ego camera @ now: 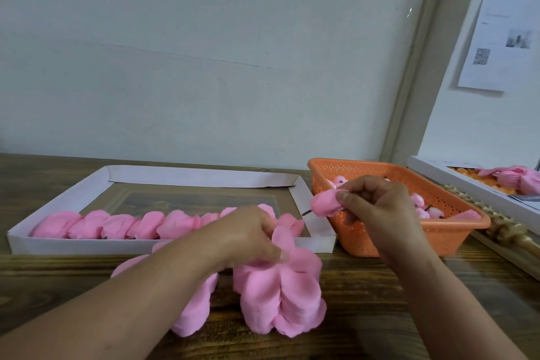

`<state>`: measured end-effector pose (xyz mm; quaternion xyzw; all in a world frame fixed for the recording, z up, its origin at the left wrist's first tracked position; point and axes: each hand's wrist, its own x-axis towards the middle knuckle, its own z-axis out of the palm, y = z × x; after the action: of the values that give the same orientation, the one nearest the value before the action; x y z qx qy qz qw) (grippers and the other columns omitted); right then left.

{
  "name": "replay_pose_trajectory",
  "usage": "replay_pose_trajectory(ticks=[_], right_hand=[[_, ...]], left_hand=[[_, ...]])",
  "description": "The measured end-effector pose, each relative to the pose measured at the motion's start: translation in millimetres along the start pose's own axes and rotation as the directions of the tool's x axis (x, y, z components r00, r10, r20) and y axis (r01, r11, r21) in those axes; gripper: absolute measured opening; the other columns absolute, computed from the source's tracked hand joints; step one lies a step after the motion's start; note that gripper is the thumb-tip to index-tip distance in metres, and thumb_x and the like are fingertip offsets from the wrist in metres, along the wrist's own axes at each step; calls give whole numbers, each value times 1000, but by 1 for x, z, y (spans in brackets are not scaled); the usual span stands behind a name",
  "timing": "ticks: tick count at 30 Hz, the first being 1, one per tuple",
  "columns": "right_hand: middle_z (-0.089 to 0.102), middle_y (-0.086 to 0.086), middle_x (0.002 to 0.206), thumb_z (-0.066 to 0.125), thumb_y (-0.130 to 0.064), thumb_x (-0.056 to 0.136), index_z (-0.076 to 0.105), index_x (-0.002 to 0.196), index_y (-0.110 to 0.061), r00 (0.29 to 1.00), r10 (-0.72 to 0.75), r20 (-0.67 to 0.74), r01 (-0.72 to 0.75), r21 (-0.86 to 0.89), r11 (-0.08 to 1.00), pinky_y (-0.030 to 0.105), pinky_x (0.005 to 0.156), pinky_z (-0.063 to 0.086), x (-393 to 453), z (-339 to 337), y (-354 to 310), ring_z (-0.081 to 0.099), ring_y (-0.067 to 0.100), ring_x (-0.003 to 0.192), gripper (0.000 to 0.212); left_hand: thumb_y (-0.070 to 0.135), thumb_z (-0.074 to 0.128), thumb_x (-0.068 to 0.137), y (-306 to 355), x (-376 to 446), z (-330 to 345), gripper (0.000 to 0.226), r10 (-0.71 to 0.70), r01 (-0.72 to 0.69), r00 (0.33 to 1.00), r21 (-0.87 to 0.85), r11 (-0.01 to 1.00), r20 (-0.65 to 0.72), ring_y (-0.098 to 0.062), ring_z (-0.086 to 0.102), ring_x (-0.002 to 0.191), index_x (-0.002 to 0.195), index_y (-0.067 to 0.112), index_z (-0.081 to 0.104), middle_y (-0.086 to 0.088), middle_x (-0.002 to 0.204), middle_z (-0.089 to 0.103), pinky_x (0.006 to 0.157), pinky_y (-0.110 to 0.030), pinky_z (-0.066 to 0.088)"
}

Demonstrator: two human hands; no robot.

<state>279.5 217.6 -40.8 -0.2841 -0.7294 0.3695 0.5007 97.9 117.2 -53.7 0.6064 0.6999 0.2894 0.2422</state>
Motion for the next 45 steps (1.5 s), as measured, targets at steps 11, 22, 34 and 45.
replay_pose_trajectory(ticks=[11,22,34,45], right_hand=[[63,6,56,61,4,78,66,70,-9,999,-33,8,27,415,909,20,46,48,-5,-5,-15,53,12,43,16],[62,6,56,62,10,78,68,64,-14,986,-91,138,46,301,953,23,49,46,-12,11,-17,52,14,45,29],[64,3,56,63,9,80,70,66,-17,979,-140,149,110,193,975,21,50,48,-16,12,-21,55,10,48,30],[65,5,59,65,8,76,68,70,-10,964,-184,192,127,275,953,19,48,48,-24,14,-31,58,10,48,19]], left_hand=[[6,61,79,14,-3,-12,27,144,-137,965,46,989,-218,1,40,48,61,22,49,12,56,49,49,-13,32],[3,61,88,10,-25,13,22,-368,15,914,-895,447,-169,-42,61,107,110,2,62,-27,114,64,97,-57,45],[11,51,93,-1,-35,24,23,-203,38,979,-989,144,8,-40,67,90,99,2,71,-29,101,67,75,-40,53],[12,60,91,-14,-34,33,23,-230,-73,966,-980,184,-115,-40,61,91,107,-4,56,-18,108,65,87,-52,45]])
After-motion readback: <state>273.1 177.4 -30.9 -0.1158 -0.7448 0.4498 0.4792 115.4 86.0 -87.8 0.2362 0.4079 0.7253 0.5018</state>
